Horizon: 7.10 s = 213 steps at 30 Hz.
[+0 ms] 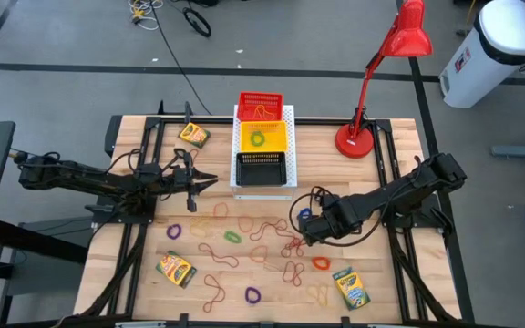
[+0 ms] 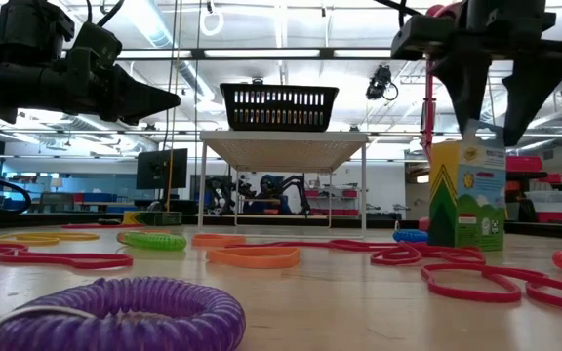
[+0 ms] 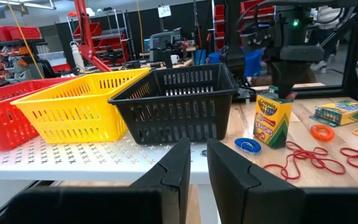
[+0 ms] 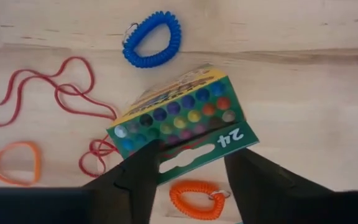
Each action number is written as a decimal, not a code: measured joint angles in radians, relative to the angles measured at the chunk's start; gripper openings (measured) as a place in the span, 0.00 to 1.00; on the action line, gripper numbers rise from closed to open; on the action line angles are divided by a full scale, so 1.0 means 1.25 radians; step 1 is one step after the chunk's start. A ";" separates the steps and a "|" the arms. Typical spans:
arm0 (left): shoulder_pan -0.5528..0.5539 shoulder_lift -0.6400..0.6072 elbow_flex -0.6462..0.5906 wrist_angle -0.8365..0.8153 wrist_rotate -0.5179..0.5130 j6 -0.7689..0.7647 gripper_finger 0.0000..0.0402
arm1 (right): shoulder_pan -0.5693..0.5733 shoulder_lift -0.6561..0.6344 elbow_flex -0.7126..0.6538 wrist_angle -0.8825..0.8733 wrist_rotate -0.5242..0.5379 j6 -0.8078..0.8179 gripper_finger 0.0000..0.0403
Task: Pick & Place Office Desk Supplies
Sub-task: Put the yellow crayon box into the black bin on the shelf
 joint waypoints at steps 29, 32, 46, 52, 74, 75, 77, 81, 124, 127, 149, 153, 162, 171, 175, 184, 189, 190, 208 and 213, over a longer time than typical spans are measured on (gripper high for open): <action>0.000 0.000 0.000 0.000 0.000 0.000 0.15 | -0.018 0.000 0.000 -0.065 0.039 -0.223 0.05; 0.000 0.000 0.000 0.000 0.000 0.000 0.15 | -0.018 -0.001 0.000 -0.059 0.045 -0.236 0.05; 0.000 0.001 0.000 0.000 0.000 0.000 0.15 | -0.058 -0.001 0.000 0.002 0.038 -0.313 0.09; 0.000 0.001 0.000 0.000 0.000 0.000 0.15 | -0.052 -0.001 0.000 -0.016 0.033 -0.313 0.23; 0.000 0.001 0.000 0.000 0.000 0.000 0.15 | -0.046 -0.001 0.089 -0.105 -0.002 -0.383 0.63; 0.000 0.001 0.000 0.000 0.000 0.000 0.15 | -0.042 -0.001 0.087 -0.090 -0.002 -0.381 0.63; 0.000 0.001 0.000 0.000 0.000 0.000 0.15 | -0.038 -0.001 0.071 -0.066 -0.001 -0.371 0.63; 0.000 0.000 0.000 0.000 0.000 0.000 0.15 | -0.034 -0.001 0.030 -0.017 0.000 -0.355 0.63; 0.000 0.000 0.000 0.000 0.000 0.000 0.15 | -0.086 -0.001 0.492 -0.220 0.036 -0.327 0.28; 0.000 0.000 0.000 0.000 0.000 0.000 0.15 | -0.132 -0.001 0.592 -0.246 0.068 -0.340 0.29; 0.000 0.001 0.000 0.000 0.000 0.000 0.15 | -0.443 0.115 0.694 -0.176 -0.057 -0.598 0.30; 0.000 0.001 0.000 0.000 0.000 0.000 0.15 | -0.455 0.144 0.693 -0.184 -0.070 -0.600 0.30; 0.000 0.001 0.000 0.001 0.000 0.000 0.15 | -0.445 0.205 0.694 -0.190 -0.076 -0.617 0.30; 0.000 0.001 0.000 0.001 0.000 0.000 0.15 | -0.426 0.244 0.694 -0.185 -0.095 -0.613 0.30; 0.000 0.001 0.000 0.001 0.000 0.000 0.15 | -0.417 0.243 0.691 -0.188 -0.089 -0.603 0.30; 0.000 0.001 0.000 0.001 0.000 0.000 0.15 | -0.398 0.243 0.690 -0.191 -0.090 -0.597 0.30; 0.000 0.000 0.000 0.001 0.000 0.000 0.15 | -0.401 0.243 0.689 -0.192 -0.065 -0.597 0.30; 0.000 0.000 0.000 0.001 0.000 0.000 0.15 | -0.403 0.243 0.689 -0.192 -0.066 -0.597 0.30; 0.000 0.000 0.000 0.001 0.000 0.000 0.15 | -0.439 0.243 0.689 -0.227 -0.068 -0.619 0.30; 0.000 0.000 0.000 0.001 0.000 0.000 0.15 | -0.435 0.243 0.689 -0.228 -0.069 -0.627 0.33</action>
